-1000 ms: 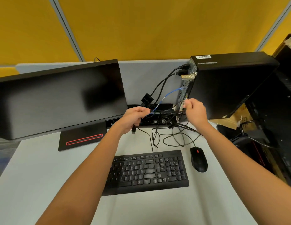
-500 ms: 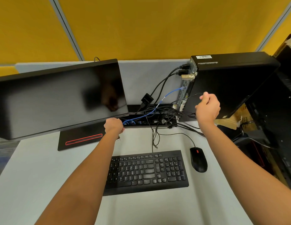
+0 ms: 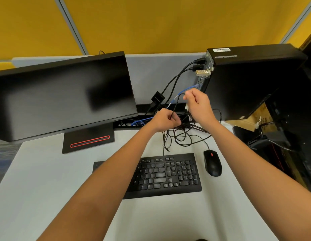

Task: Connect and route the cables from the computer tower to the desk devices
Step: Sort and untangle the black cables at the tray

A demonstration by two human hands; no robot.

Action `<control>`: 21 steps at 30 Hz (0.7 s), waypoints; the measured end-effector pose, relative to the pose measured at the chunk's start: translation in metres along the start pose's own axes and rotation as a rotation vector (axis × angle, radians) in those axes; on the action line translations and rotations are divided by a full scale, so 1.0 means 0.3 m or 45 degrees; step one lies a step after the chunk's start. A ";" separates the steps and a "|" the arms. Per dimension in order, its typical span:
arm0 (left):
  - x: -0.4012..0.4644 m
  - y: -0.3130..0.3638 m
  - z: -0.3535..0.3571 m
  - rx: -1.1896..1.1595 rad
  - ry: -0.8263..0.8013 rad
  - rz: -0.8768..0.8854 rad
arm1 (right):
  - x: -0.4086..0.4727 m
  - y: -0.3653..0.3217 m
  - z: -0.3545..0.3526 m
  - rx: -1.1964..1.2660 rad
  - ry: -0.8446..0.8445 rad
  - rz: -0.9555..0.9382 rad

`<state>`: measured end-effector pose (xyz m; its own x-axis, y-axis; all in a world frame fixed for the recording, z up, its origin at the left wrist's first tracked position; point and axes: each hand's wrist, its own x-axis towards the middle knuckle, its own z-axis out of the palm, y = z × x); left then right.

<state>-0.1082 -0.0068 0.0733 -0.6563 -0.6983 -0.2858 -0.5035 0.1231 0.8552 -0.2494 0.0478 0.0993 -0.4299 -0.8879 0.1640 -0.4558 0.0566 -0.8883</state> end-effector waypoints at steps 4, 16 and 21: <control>0.003 -0.035 0.022 0.046 0.181 -0.068 | -0.003 0.036 -0.037 -0.153 0.136 0.003; -0.029 -0.014 -0.074 -0.351 0.255 -0.248 | -0.141 0.092 0.056 -0.447 -0.439 -0.285; -0.048 -0.023 -0.092 -0.417 0.043 -0.234 | -0.117 -0.001 0.014 -0.092 -0.705 0.105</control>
<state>-0.0798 -0.0173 0.0836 -0.5501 -0.7114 -0.4374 -0.4011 -0.2344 0.8856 -0.2311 0.0770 0.0920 -0.0020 -0.9851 -0.1719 -0.4989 0.1500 -0.8536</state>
